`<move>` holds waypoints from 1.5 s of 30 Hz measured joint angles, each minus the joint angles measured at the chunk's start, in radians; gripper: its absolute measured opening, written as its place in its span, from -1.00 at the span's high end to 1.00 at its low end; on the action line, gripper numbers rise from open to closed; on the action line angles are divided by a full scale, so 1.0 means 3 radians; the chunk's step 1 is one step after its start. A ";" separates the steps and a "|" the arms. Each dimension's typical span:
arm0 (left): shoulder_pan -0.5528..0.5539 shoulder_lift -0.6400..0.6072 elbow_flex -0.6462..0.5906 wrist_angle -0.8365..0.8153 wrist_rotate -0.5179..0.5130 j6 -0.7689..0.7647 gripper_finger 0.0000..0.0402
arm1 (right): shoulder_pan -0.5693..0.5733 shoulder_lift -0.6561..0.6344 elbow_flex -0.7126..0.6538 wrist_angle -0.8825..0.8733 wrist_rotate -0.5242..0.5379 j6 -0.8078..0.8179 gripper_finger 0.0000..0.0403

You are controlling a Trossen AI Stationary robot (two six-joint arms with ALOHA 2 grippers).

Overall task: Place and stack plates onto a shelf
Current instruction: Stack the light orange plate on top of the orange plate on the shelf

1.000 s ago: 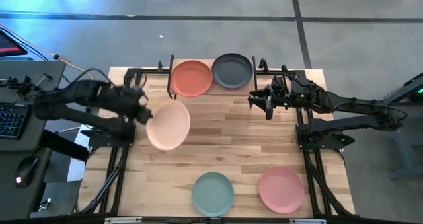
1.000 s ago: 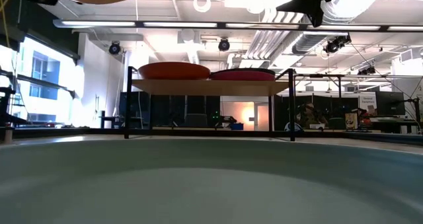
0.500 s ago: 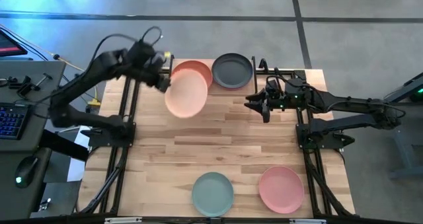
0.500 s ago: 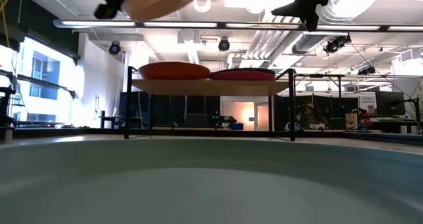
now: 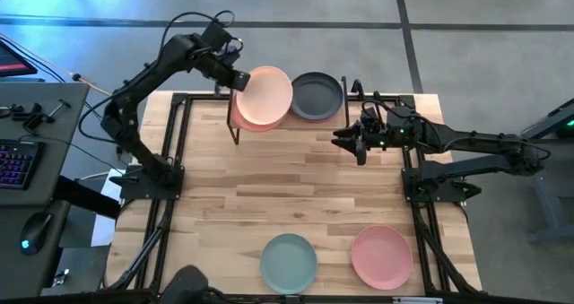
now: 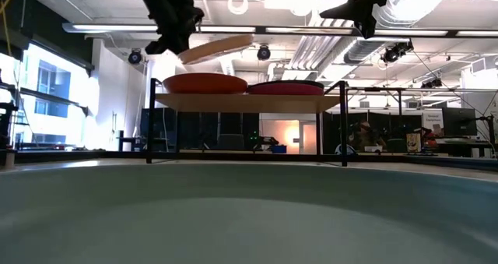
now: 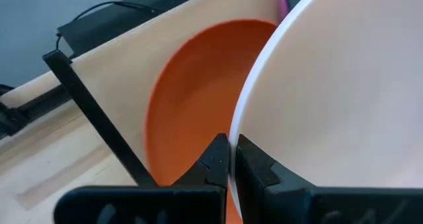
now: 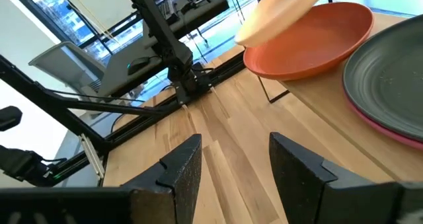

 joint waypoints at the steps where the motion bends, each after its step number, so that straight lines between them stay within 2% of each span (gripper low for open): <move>1: 0.0015 0.0026 0.0011 -0.0020 -0.0001 0.0034 1.00 | 0.0000 -0.0001 0.0000 0.0001 0.0000 0.0000 0.22; 5: 0.0086 0.0055 0.0020 -0.0183 -0.0059 0.0214 1.00 | 0.0000 -0.0001 0.0000 0.0001 0.0004 -0.0001 0.22; 10: 0.0182 0.0055 0.0020 -0.0327 -0.0323 0.0321 1.00 | 0.0000 -0.0001 0.0000 0.0001 0.0024 -0.0006 0.22; 17: 0.0150 0.0068 0.0020 -0.0293 -0.0326 0.0323 1.00 | 0.0000 -0.0001 0.0000 0.0001 0.0157 -0.0011 0.22; 25: 0.0039 0.0214 0.0007 -0.0250 -0.0353 0.0324 1.00 | 0.0000 -0.0001 0.0000 0.0001 0.0163 -0.0010 0.22; 45: 0.0007 0.0229 0.0007 -0.0163 -0.0434 0.0435 0.93 | 0.0000 -0.0001 -0.0001 0.0000 0.0168 -0.0010 0.22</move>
